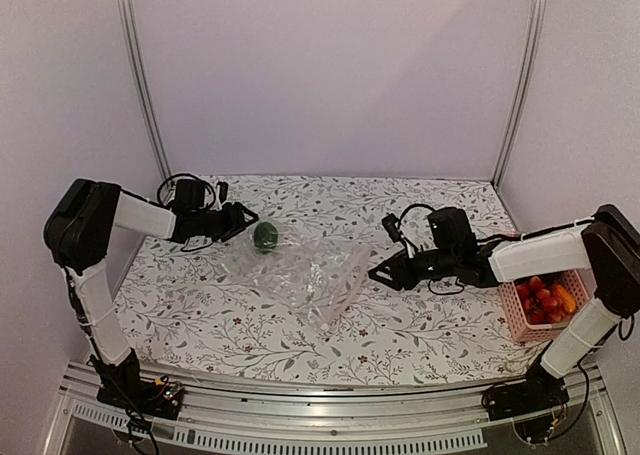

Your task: Open the zip-top bag and remove the fake food

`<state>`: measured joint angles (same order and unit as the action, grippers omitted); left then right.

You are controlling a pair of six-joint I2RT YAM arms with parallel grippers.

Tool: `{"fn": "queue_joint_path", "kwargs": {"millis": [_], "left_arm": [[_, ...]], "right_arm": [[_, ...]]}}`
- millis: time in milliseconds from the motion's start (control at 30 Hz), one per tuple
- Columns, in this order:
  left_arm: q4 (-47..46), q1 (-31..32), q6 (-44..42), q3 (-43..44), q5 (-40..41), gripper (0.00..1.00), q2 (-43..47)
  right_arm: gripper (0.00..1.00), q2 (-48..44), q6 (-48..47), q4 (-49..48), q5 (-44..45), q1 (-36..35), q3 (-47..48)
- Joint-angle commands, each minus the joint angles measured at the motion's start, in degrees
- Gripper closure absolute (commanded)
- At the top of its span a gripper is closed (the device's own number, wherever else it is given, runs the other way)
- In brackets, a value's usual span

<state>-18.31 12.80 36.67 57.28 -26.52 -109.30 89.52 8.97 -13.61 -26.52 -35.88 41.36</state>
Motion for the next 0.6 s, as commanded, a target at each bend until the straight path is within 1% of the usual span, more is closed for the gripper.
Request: {"fn": "queue_joint_path", "kwargs": {"millis": [0, 200, 433, 533, 567], "left_arm": [[1.95, 0.00, -1.22, 2.87, -1.85, 0.40, -2.68], [3.47, 0.54, -2.70, 5.61, -2.35, 0.41, -5.39], [6.28, 1.81, -5.27, 8.19, -2.38, 0.41, -8.36], [6.61, 2.41, -5.60, 8.71, -2.57, 0.48, -9.37], [6.68, 2.67, -5.76, 8.79, -2.65, 0.54, -9.58]], "right_arm": [[0.58, 5.48, -4.98, -6.51, 7.62, -4.92, 2.21], [0.65, 13.06, -7.72, -10.90, 13.03, -8.94, 5.16], [0.63, 17.98, -8.13, -16.18, 15.10, -10.48, 6.65], [0.60, 20.49, -8.25, -16.78, 14.86, -10.68, 8.65], [0.58, 21.04, -8.20, -17.13, 14.69, -10.82, 9.06]]}}
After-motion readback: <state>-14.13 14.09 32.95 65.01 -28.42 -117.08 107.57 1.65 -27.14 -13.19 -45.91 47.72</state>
